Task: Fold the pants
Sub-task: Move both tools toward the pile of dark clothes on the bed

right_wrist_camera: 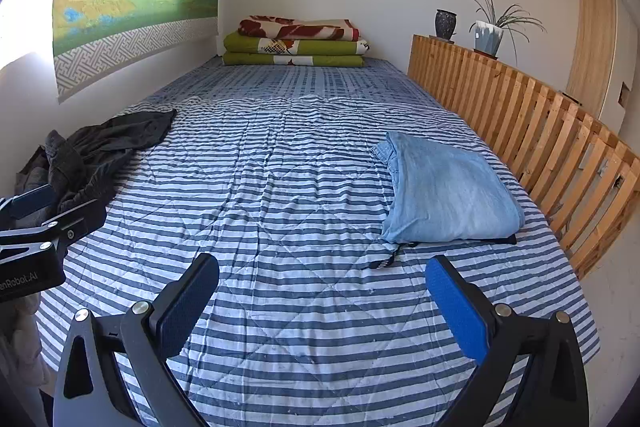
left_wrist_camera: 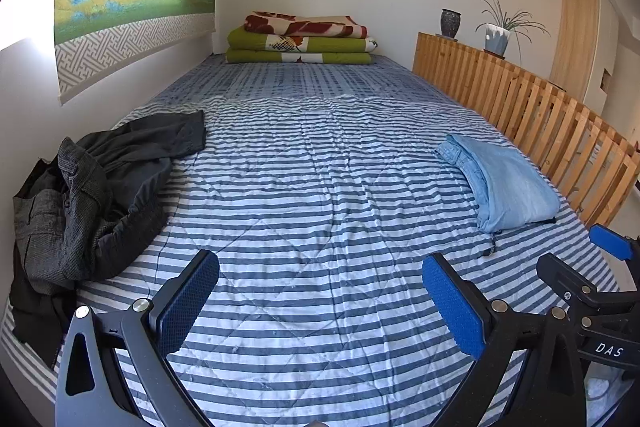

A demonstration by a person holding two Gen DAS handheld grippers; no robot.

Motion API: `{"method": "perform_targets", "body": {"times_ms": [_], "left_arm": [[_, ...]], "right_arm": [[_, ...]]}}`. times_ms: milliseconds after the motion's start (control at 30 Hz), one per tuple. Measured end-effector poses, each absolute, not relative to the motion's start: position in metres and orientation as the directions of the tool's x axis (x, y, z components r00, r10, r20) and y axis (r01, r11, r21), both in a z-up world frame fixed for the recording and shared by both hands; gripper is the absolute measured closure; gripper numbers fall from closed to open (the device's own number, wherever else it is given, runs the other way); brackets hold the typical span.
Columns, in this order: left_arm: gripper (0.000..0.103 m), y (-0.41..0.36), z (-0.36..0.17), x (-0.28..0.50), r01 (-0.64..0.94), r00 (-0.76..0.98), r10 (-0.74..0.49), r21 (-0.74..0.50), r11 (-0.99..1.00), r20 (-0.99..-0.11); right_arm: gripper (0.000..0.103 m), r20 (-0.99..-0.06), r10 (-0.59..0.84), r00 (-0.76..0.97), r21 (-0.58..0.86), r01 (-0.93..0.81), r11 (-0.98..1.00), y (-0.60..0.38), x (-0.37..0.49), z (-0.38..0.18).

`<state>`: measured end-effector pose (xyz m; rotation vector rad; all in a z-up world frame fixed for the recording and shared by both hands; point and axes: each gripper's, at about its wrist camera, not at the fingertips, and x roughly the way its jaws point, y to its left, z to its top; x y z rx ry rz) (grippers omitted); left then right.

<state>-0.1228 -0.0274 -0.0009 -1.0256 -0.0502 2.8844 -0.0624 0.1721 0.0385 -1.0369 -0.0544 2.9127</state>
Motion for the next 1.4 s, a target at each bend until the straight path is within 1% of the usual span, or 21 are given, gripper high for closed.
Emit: {"method": "perform_targets", "body": {"times_ms": [267,400,567,767,933,1167,1400], "left_arm": [[0.001,-0.082,-0.023,-0.136,0.046,-0.762,0.000,-0.054,-0.998,-0.648],[0.001,-0.096,-0.028,-0.137,0.059,-0.760,-0.006,-0.061,-0.996,-0.649],[0.001,-0.081,-0.033,-0.138,0.025,-0.759,0.016,-0.054,-0.998,-0.651],[0.001,-0.067,-0.042,-0.134,0.029,-0.760,0.034,-0.086,-0.996,-0.649],[0.001,-0.056,-0.047,-0.127,0.017,-0.762,0.007,-0.032,-0.999,-0.648],[0.001,-0.060,-0.050,-0.123,0.006,-0.751,0.022,-0.040,-0.999,-0.660],[0.001,-0.066,-0.043,-0.122,0.004,-0.761,0.028,-0.048,-0.999,-0.648]], "right_arm": [[0.001,-0.645,0.027,-0.764,-0.074,0.027,-0.997,0.138,-0.095,0.028],[0.001,-0.645,0.012,-0.764,-0.066,0.041,-0.997,0.126,-0.103,0.026],[0.001,-0.642,0.038,-0.766,-0.068,0.007,-0.998,0.128,-0.104,0.024],[0.001,-0.644,0.059,-0.763,-0.044,-0.041,-0.998,0.146,-0.096,0.026],[0.001,-0.638,0.080,-0.766,-0.059,-0.054,-0.997,0.156,-0.092,0.029],[0.001,-0.634,0.096,-0.767,-0.070,-0.067,-0.995,0.162,-0.087,0.030],[0.001,-0.634,0.096,-0.767,-0.072,-0.064,-0.995,0.158,-0.085,0.030]]}}
